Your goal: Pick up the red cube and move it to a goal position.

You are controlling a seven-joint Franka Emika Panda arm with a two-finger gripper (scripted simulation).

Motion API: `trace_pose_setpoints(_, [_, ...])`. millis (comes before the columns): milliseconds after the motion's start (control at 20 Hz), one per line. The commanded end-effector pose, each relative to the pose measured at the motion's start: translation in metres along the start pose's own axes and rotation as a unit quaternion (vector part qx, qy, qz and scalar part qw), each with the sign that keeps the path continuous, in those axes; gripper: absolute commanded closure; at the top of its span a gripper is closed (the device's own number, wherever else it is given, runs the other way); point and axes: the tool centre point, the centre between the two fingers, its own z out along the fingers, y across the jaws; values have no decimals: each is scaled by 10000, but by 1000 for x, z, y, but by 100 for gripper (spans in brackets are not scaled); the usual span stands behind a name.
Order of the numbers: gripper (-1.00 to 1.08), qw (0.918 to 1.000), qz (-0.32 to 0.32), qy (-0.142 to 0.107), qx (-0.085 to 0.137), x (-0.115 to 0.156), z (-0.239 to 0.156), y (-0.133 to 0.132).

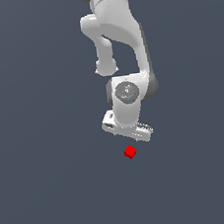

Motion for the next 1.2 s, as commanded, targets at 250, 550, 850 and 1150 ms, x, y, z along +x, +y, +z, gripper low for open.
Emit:
trace_pose_setpoints(250, [-92,9956,929,77,33,22,30,-20])
trace_pose_setpoints(550, [-92,9899,1415,116,51,36,46,-29])
trace_pose_setpoints(850, [-92,9862,1649,133,60,44,53,-33])
trace_pose_setpoints(1150, [108,9857,1677,135,61,45,54,-33])
